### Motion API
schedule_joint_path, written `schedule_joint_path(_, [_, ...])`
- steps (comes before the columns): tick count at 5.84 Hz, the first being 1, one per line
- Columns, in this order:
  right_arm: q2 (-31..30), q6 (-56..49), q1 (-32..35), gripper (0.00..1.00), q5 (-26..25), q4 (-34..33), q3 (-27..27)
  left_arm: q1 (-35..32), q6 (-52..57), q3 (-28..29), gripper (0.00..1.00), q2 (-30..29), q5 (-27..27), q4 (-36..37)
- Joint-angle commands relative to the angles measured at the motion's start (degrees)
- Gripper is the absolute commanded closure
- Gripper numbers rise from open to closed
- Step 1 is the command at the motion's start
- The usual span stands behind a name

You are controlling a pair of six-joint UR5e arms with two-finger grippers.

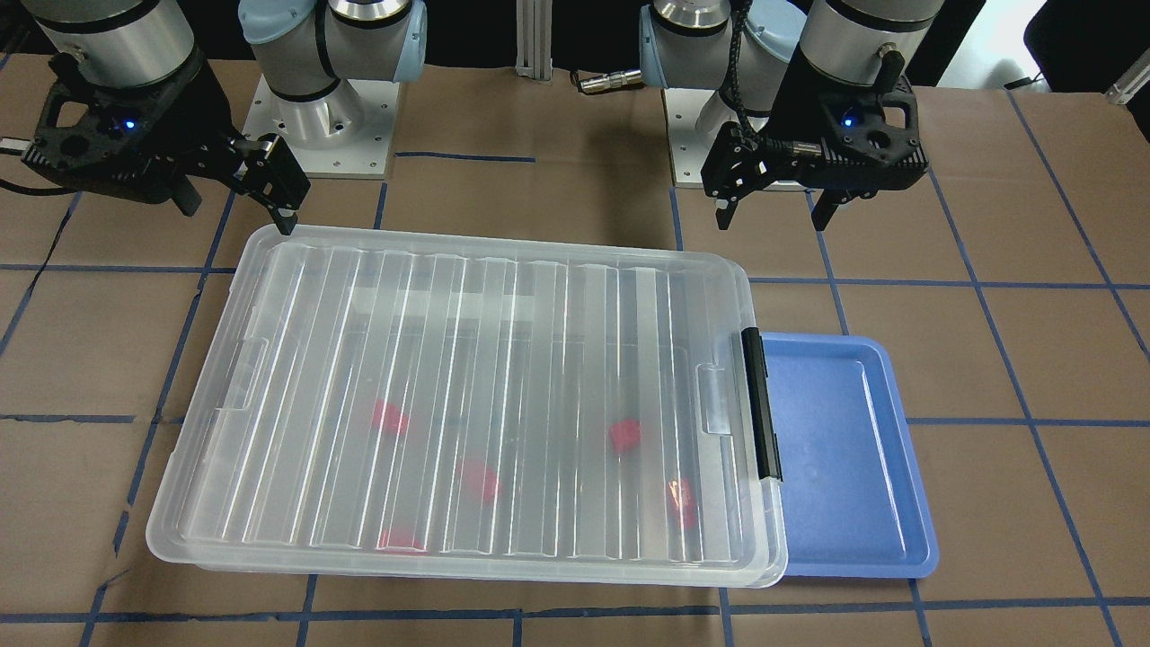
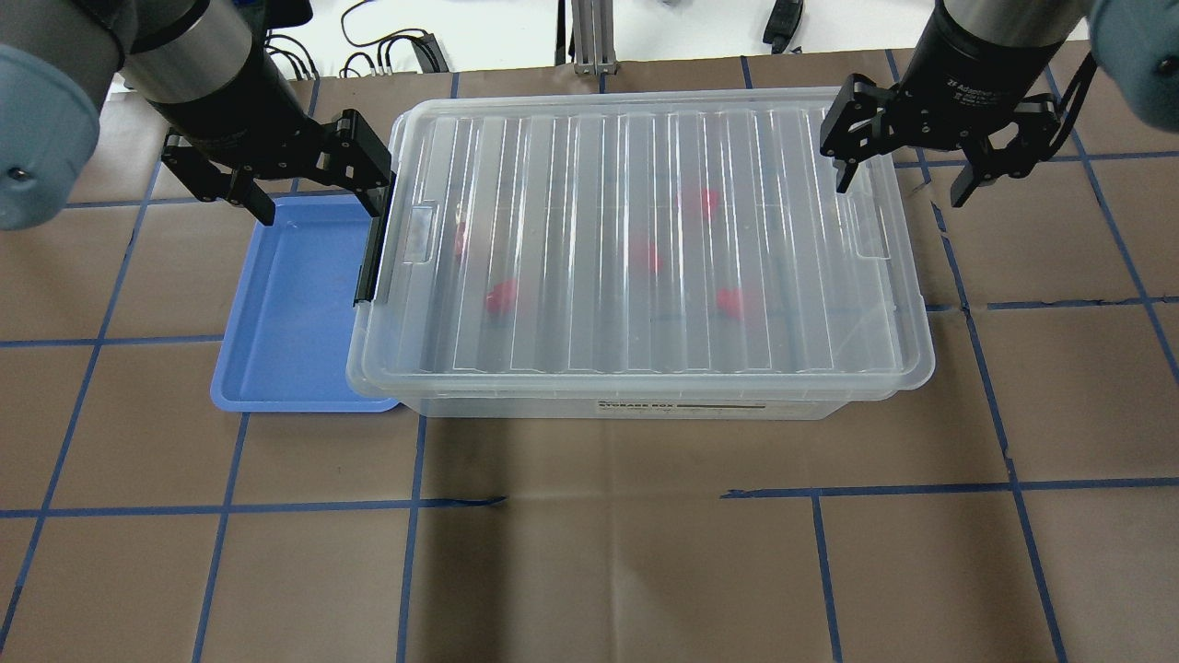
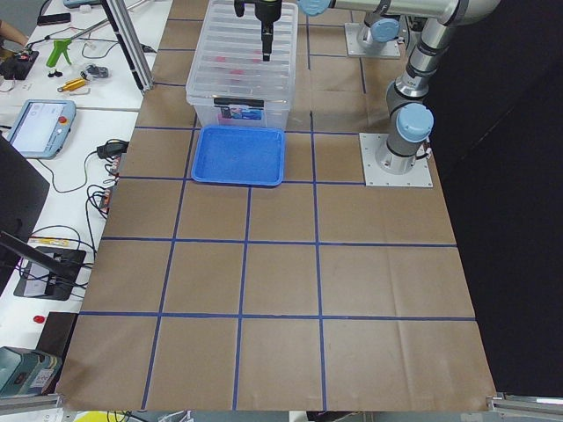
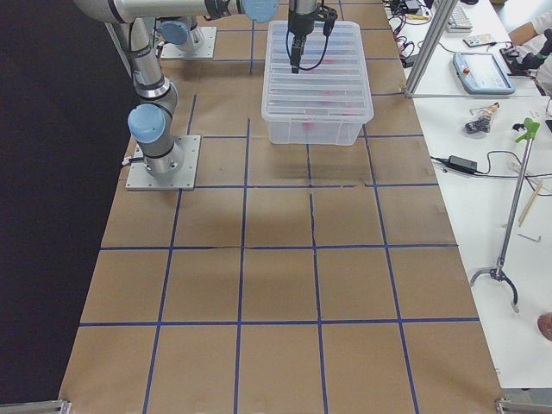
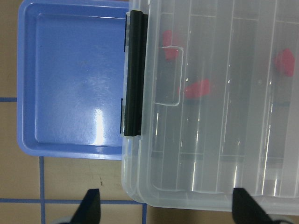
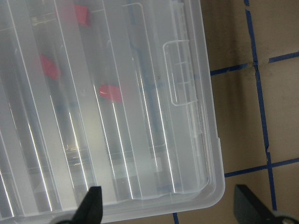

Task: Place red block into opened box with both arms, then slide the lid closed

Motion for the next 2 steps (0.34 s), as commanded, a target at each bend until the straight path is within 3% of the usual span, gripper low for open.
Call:
schedule_joint_path(1, [0.0, 0.0, 0.0, 0.0, 0.1, 0.0, 0.1, 0.0, 0.0, 0.0, 0.0, 0.0, 0.0, 0.0])
schedule_joint_path(2, [0.0, 0.0, 0.0, 0.0, 0.1, 0.1, 0.3, 0.0, 0.0, -0.1, 0.0, 0.0, 0.0, 0.0])
